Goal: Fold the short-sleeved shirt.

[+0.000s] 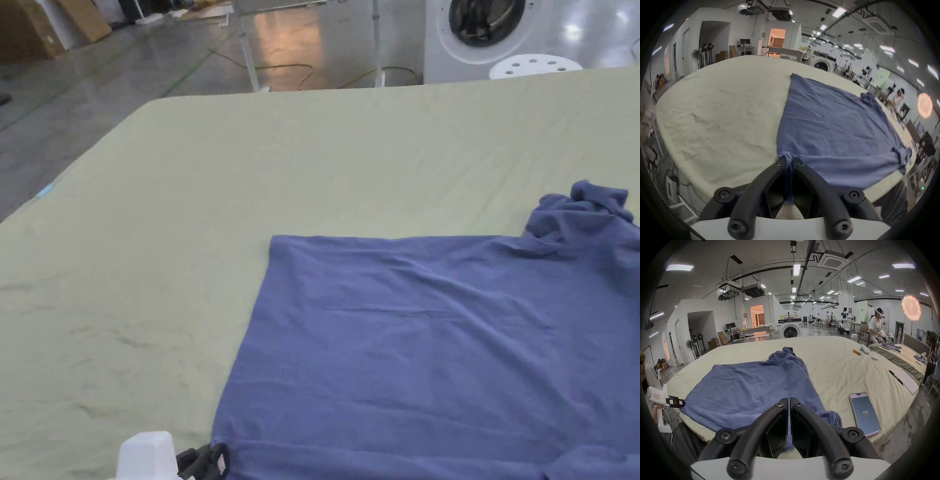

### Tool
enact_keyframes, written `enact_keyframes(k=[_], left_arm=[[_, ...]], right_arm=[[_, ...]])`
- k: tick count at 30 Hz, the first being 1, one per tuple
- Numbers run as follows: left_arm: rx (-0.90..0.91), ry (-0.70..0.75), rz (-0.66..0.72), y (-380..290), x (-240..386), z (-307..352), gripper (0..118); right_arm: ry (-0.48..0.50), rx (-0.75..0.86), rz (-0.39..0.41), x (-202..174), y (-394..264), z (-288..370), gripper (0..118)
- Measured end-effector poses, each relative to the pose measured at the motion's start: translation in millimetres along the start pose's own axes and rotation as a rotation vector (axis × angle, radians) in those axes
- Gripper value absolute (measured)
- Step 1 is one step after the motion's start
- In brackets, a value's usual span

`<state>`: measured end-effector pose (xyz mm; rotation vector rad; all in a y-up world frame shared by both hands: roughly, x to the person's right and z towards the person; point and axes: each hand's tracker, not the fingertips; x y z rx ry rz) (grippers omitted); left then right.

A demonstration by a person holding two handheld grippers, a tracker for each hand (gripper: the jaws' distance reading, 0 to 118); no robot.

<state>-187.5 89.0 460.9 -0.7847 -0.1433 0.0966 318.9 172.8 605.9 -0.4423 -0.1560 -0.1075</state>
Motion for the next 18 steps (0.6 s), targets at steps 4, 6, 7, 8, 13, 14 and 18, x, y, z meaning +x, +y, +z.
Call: enact_keyframes(k=[4, 6, 7, 8, 13, 14, 18], left_arm=[[-0.020, 0.024, -0.058, 0.7, 10.0, -3.3, 4], [-0.023, 0.022, -0.052, -1.1, 9.0, -3.3, 4], [-0.022, 0.020, -0.045, -1.3, 7.8, -3.3, 4], [-0.019, 0.018, -0.038, -1.1, 12.1, -0.2, 4], [-0.012, 0.022, -0.021, -0.9, 20.1, 3.1, 4], [-0.012, 0.024, -0.021, -0.7, 21.2, 3.4, 4], [-0.013, 0.025, -0.026, 1.3, 25.1, 6.3, 4]], right_arm=[[-0.076, -0.038, -0.056, 18.3, -8.1, -2.2, 5], [-0.055, -0.053, -0.094, 34.1, -12.0, -2.4, 46], [-0.029, -0.067, -0.092, 44.5, -18.8, -2.6, 75], [-0.026, -0.078, -0.077, 50.8, -22.5, -2.6, 79], [-0.102, -0.149, 0.057, 66.1, -35.9, -13.4, 78], [-0.104, -0.154, 0.073, 68.3, -37.9, -18.8, 78], [-0.048, -0.159, 0.005, 75.3, -40.2, -43.3, 78]])
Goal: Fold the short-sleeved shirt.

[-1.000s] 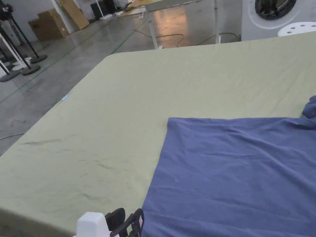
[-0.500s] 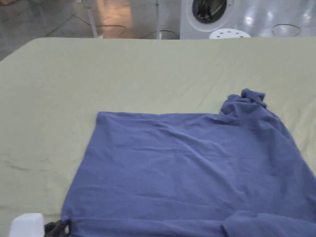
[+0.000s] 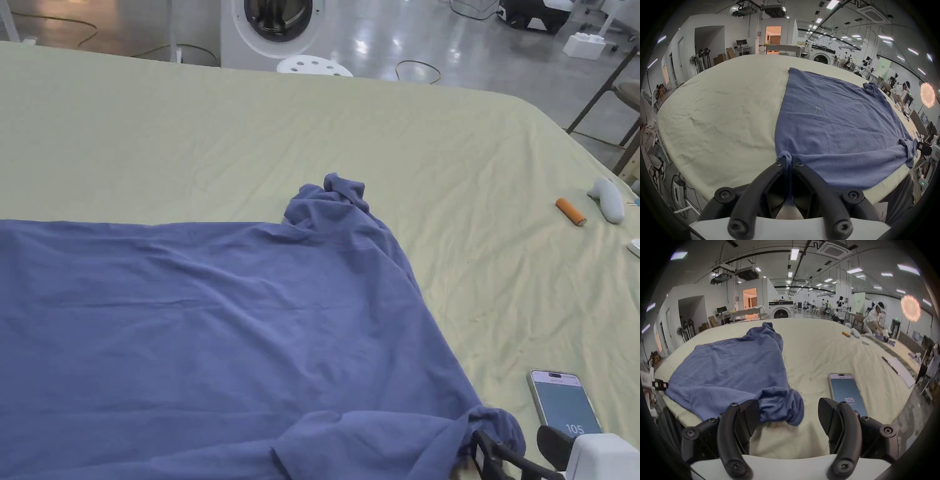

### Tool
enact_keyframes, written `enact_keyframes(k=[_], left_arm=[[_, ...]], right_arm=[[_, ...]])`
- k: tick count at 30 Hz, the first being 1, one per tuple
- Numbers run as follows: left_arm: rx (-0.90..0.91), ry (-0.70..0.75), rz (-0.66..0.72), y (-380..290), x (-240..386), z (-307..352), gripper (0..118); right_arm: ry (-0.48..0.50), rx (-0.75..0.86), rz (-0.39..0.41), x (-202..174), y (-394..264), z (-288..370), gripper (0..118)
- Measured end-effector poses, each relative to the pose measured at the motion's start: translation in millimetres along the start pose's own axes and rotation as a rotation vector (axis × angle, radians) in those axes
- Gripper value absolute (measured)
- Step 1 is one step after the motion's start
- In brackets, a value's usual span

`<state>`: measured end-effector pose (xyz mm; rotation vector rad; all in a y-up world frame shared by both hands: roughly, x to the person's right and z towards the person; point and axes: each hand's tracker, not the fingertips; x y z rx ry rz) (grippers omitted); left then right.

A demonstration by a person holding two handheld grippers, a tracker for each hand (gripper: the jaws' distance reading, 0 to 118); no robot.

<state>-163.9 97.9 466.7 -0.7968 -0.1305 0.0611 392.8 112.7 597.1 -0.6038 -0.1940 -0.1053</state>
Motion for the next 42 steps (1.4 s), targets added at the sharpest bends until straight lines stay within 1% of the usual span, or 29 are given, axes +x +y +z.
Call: enact_keyframes(k=[1, 2, 3, 4, 7, 8, 9, 11, 13, 15, 17, 18, 19, 20, 22, 25, 27, 31, 32, 33, 34, 35, 36, 37, 39, 42], left_arm=[[0.000, -0.001, 0.001, 0.3, 0.3, 0.4, 4], [0.000, -0.003, 0.003, 0.6, 0.8, 0.9, 4], [0.001, -0.004, 0.006, 1.2, -0.7, 1.4, 4], [0.002, -0.005, 0.008, 1.3, -0.3, 2.1, 4], [0.014, -0.009, 0.004, 0.1, -0.4, 4.2, 4], [0.023, -0.011, -0.006, -0.1, -0.2, 6.6, 4], [0.041, -0.014, -0.018, 1.3, -0.9, 10.8, 0], [0.209, -0.037, 0.000, 6.1, -9.2, 24.7, 0], [0.204, -0.062, -0.008, 24.5, -10.8, 30.3, 0], [0.239, -0.066, -0.027, 44.7, -11.0, 26.1, 0], [0.245, -0.079, -0.037, 66.9, -10.0, 15.7, 0], [0.251, -0.085, -0.035, 78.1, -10.1, 9.1, 0], [0.259, -0.094, -0.027, 84.3, -19.8, -5.6, 0], [0.259, -0.098, -0.013, 95.4, -21.9, -15.2, 0], [0.231, -0.111, 0.041, 117.5, -26.8, -37.6, 0], [0.186, -0.096, 0.042, 135.6, -28.5, -71.0, 0], [0.142, -0.075, 0.014, 138.5, -27.6, -88.1, 0], [0.106, -0.073, 0.034, 138.9, -29.3, -107.5, 0], [0.100, -0.071, 0.040, 138.3, -30.4, -110.5, 4], [0.096, -0.060, 0.045, 137.6, -31.1, -113.1, 18], [0.086, -0.034, 0.044, 137.9, -32.9, -112.9, 41], [0.097, -0.016, 0.040, 135.4, -30.5, -110.0, 63], [0.116, -0.012, 0.037, 134.5, -31.6, -101.7, 77], [0.176, -0.028, 0.040, 134.2, -32.9, -87.3, 79], [0.278, -0.077, 0.040, 127.7, -28.3, -50.4, 79], [0.444, -0.089, -0.015, 117.0, -18.1, 7.2, 79]], right_arm=[[0.019, -0.012, -0.026, 1.8, 0.5, -6.3, 75], [0.043, -0.032, -0.051, 3.7, 0.6, -11.9, 62], [0.076, -0.066, -0.064, 4.8, 0.3, -16.2, 34], [0.079, -0.071, -0.065, 3.1, -1.0, -18.1, 6], [0.073, -0.055, -0.032, -8.3, -0.3, -9.9, 5], [0.052, -0.047, -0.027, -11.8, 2.4, -6.2, 5], [0.037, -0.046, -0.035, -15.9, 7.6, -1.7, 5], [0.043, -0.006, -0.049, -15.0, 20.5, 5.1, 5], [0.050, 0.032, -0.066, -11.7, 38.2, 4.4, 5], [0.065, 0.055, -0.077, -9.3, 58.5, -11.7, 5], [0.047, 0.069, -0.057, -13.6, 81.8, -34.1, 5], [0.041, 0.071, -0.065, -15.4, 92.6, -46.9, 5], [0.040, 0.070, -0.093, -15.8, 101.9, -58.2, 5], [0.057, 0.044, -0.150, -17.9, 113.6, -73.9, 5], [0.061, 0.002, -0.199, -20.4, 127.7, -101.1, 5], [0.043, -0.058, -0.186, -24.6, 136.5, -134.9, 5], [0.028, -0.085, -0.193, -26.5, 134.1, -149.5, 5], [0.026, -0.092, -0.192, -25.5, 124.6, -156.7, 6], [0.026, -0.089, -0.194, -25.3, 122.9, -156.9, 9], [0.027, -0.086, -0.193, -23.3, 120.8, -155.8, 18], [0.022, -0.087, -0.179, -22.8, 120.6, -154.8, 43], [0.017, -0.092, -0.162, -22.4, 120.2, -152.1, 60], [0.021, -0.079, -0.150, -22.2, 118.9, -145.7, 66], [0.030, -0.033, -0.126, -21.5, 119.0, -135.3, 66], [0.044, 0.032, -0.091, -25.2, 117.8, -110.6, 66], [0.121, 0.122, -0.082, -35.6, 110.1, -65.3, 66]])
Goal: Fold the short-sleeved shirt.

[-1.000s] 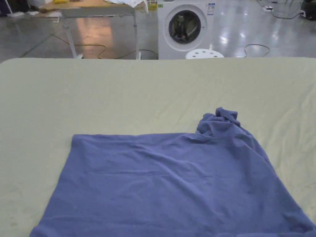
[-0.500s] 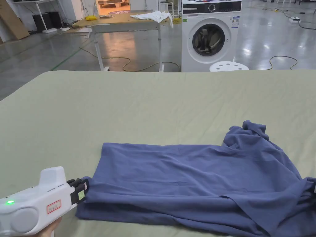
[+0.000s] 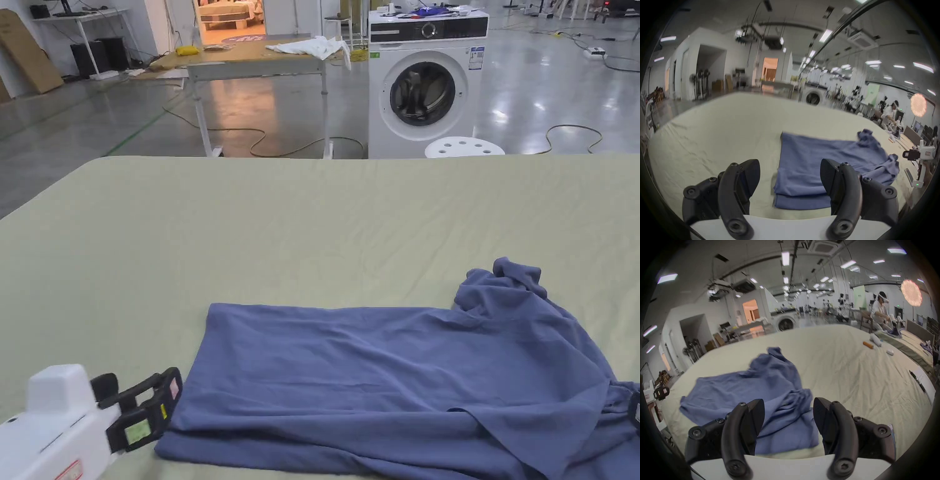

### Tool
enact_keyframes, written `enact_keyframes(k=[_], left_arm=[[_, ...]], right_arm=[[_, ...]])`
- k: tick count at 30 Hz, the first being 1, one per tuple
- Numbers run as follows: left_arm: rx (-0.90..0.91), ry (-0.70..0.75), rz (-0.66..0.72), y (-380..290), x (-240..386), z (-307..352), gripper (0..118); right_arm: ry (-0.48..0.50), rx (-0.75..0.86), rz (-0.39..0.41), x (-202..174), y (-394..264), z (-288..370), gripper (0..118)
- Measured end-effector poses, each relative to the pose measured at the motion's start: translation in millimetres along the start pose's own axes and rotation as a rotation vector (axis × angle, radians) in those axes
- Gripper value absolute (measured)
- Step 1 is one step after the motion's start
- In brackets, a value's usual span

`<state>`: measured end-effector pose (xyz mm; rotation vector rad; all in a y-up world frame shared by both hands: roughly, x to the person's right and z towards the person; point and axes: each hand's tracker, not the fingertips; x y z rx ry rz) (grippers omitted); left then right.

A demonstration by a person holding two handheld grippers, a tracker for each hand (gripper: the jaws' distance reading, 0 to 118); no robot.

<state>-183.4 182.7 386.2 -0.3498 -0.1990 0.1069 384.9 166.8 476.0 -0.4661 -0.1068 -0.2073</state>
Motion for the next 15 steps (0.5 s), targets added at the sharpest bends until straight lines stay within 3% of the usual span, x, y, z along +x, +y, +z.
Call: enact_keyframes(k=[3, 5, 7, 9, 10, 12, 15], left_arm=[[0.114, 0.004, -0.070, 2.3, 22.6, 50.9, 73], [0.147, -0.002, -0.096, 0.1, 38.4, 74.7, 49], [0.149, 0.012, -0.098, -3.9, 51.5, 92.3, 22], [0.163, 0.047, -0.095, -14.0, 63.5, 104.2, 7], [0.160, 0.043, -0.096, -19.4, 68.4, 110.4, 0], [0.138, 0.038, -0.105, -28.1, 76.0, 118.3, 0], [0.097, 0.019, -0.098, -39.0, 81.1, 122.6, 0]], right_arm=[[0.065, 0.045, 0.053, -24.2, -10.7, 40.9, 65], [0.069, 0.068, 0.082, -40.2, -20.2, 63.3, 59], [0.093, 0.069, 0.078, -52.5, -29.0, 78.6, 33], [0.111, 0.079, 0.048, -62.0, -40.1, 90.3, 8], [0.110, 0.081, 0.027, -66.2, -45.7, 94.0, 3], [0.115, 0.065, 0.012, -72.1, -54.1, 99.0, 0], [0.092, 0.065, 0.066, -78.8, -62.4, 102.1, 0]])
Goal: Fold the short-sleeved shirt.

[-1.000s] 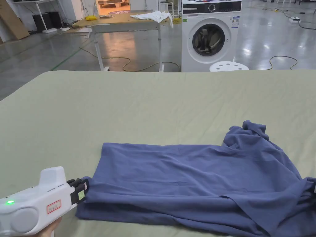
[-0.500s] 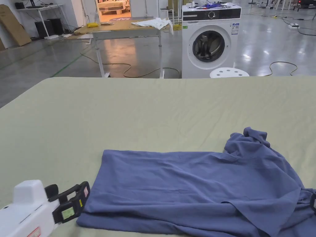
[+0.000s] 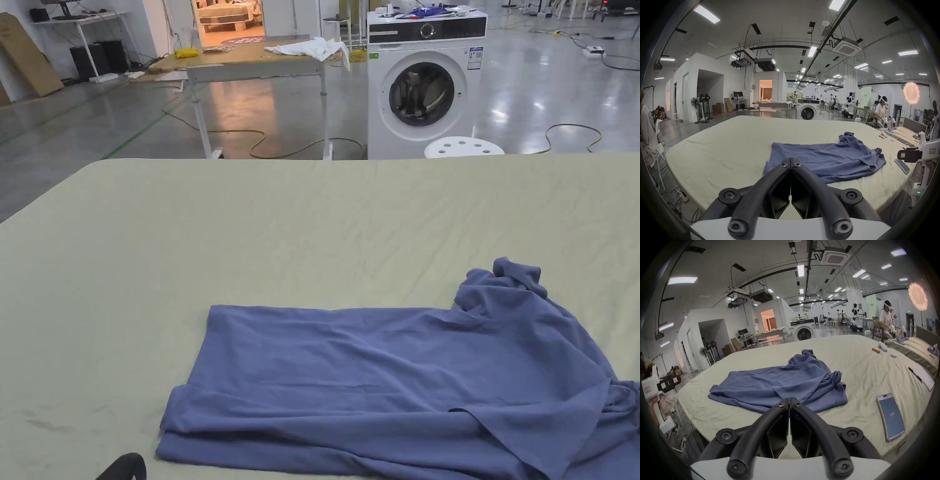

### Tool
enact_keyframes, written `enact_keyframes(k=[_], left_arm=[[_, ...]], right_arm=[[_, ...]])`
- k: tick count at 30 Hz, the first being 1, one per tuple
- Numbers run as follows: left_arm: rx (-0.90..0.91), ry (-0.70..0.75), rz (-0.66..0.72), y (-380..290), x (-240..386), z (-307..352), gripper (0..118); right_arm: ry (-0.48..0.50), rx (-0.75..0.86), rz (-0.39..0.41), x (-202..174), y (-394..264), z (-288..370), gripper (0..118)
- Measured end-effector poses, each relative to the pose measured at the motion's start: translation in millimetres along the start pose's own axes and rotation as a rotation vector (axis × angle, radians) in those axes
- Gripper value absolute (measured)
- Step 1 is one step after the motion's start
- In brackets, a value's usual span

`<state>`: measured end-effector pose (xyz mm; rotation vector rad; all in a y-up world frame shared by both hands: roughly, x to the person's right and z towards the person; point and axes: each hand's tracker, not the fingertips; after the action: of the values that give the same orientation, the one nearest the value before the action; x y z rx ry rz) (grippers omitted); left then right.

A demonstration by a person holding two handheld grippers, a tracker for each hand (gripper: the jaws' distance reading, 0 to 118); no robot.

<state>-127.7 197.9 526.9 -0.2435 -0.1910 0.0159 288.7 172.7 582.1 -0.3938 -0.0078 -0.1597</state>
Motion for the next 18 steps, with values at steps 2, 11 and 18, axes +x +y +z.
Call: enact_keyframes(k=[2, 11, 18], left_arm=[[-0.023, -0.019, 0.011, -0.3, -3.6, -4.2, 0], [-0.253, -0.053, 0.245, -32.7, -61.0, -104.4, 60], [-0.456, 0.052, 0.261, -62.6, -84.3, -184.9, 61]], right_arm=[[0.011, -0.003, 0.006, 0.4, 1.3, -0.2, 0], [0.025, -0.019, -0.031, 13.8, -2.3, -3.7, 0], [-0.039, -0.078, -0.040, 31.3, -17.7, 4.9, 0]])
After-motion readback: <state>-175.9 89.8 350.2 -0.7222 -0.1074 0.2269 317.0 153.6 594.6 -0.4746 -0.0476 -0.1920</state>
